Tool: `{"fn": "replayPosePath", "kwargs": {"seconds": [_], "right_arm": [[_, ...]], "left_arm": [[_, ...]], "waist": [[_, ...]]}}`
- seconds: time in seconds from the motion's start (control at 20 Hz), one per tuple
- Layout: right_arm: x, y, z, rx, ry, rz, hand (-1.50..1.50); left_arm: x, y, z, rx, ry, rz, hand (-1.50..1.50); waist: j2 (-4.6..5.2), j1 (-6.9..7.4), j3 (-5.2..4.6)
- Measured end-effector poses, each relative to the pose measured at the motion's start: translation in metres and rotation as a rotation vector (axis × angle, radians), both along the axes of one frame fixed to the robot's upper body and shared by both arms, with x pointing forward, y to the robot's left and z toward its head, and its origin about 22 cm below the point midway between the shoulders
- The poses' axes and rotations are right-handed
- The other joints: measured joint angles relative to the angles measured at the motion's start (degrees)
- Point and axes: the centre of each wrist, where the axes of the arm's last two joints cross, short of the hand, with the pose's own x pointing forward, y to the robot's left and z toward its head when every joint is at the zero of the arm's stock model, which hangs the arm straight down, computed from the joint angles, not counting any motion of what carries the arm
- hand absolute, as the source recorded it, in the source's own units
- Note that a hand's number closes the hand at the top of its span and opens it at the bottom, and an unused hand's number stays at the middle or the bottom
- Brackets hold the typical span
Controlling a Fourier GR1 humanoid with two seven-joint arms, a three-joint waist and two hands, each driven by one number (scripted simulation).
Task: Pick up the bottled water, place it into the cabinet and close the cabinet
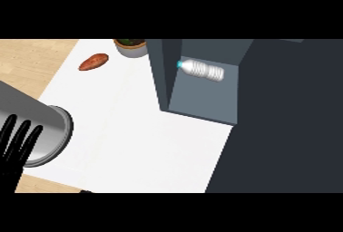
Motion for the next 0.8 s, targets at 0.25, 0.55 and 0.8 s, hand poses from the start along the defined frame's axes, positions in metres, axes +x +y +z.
{"fn": "replayPosePath", "kwargs": {"seconds": [0.25,0.55,0.8], "right_arm": [[0.011,-0.004,0.005,-0.061,-0.076,0.073,1.50],[0.022,-0.002,0.012,-0.115,-0.137,0.132,1.50],[0.028,0.000,0.016,-0.159,-0.178,0.173,1.50]], "left_arm": [[0.002,0.003,0.003,0.013,-0.002,-0.023,-1.50],[0.004,0.008,0.006,0.025,-0.005,-0.033,-1.50],[0.006,0.011,0.009,0.030,-0.007,-0.038,-1.50]], "waist": [[-0.04,2.05,-0.24],[-0.12,2.56,-0.35],[-0.04,2.69,-0.52]]}}
